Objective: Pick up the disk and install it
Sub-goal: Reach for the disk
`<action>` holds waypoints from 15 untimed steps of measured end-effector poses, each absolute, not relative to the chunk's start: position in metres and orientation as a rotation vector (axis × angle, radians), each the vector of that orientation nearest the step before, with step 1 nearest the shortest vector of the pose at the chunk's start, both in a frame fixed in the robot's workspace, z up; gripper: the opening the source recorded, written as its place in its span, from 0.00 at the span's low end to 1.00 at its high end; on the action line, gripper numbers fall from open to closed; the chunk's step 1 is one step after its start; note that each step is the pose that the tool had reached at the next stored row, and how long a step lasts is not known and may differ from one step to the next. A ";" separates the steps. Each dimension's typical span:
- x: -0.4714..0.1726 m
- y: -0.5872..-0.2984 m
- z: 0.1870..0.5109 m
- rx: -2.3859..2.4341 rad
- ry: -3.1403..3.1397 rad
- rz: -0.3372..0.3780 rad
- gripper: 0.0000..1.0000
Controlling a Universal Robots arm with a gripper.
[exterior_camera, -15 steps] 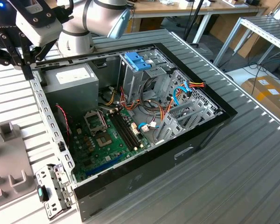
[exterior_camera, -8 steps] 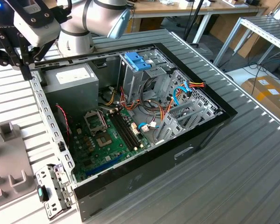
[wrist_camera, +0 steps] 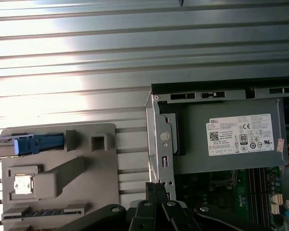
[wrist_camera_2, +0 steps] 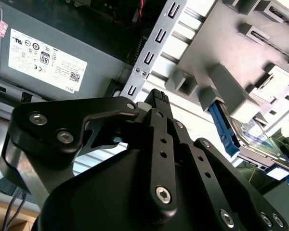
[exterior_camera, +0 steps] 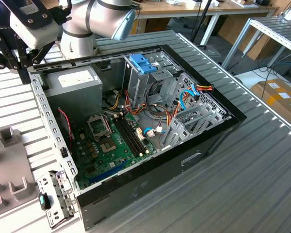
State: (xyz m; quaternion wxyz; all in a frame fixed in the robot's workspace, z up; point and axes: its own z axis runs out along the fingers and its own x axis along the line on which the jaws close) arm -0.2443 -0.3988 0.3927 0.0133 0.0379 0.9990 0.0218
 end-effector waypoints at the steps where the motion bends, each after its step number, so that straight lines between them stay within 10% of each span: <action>1: -0.245 -0.399 0.393 0.118 3.112 0.068 0.11; 15: -0.251 -0.399 0.393 0.118 3.112 0.068 0.11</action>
